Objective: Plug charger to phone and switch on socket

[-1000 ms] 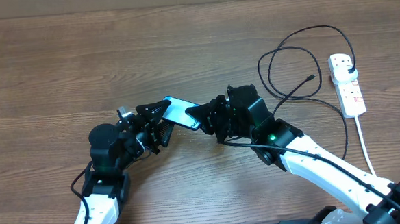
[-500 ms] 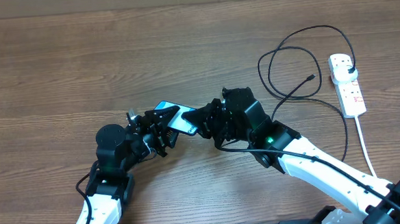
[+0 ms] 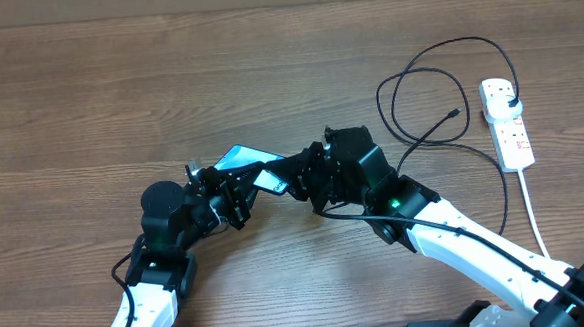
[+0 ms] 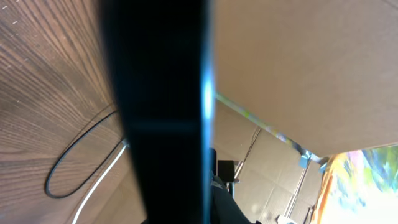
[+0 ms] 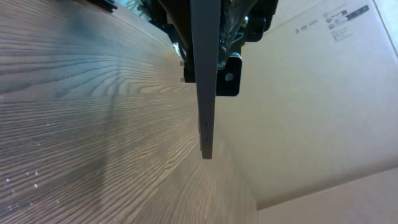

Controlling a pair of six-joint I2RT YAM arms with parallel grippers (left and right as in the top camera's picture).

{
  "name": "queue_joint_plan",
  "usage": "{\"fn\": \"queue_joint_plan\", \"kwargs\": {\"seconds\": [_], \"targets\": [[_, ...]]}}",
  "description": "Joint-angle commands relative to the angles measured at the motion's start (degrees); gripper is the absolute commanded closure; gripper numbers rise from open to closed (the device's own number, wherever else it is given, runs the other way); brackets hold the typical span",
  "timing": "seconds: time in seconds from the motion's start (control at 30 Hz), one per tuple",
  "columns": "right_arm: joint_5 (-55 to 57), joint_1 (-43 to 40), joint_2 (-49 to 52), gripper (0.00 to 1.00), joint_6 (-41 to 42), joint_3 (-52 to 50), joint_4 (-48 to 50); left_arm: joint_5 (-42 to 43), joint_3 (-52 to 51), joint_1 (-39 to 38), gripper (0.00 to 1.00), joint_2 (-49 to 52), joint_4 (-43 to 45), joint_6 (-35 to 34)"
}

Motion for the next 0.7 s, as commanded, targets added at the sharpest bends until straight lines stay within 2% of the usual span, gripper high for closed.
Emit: {"fn": "queue_joint_plan", "kwargs": {"seconds": [0.0,0.3,0.53,0.67], "targets": [[-2.43,0.37,-0.59,0.96,-2.27,0.85,0.28,-1.27,0.17,-0.52,0.85,0.24,-1.18,0.07],[-2.62,0.37,-0.59,0.96,-2.27,0.85,0.28,-2.54,0.17,-0.52,0.79,0.24,-5.73,0.09],[-2.62,0.37,-0.59,0.96,-2.27,0.83,0.28,-3.48,0.17,-0.52,0.96,0.24,-5.57,0.07],[-2.62,0.37,-0.59,0.96,-2.27,0.83,0.28,-4.66,0.17,-0.52,0.96,0.24,-5.57,0.52]]}}
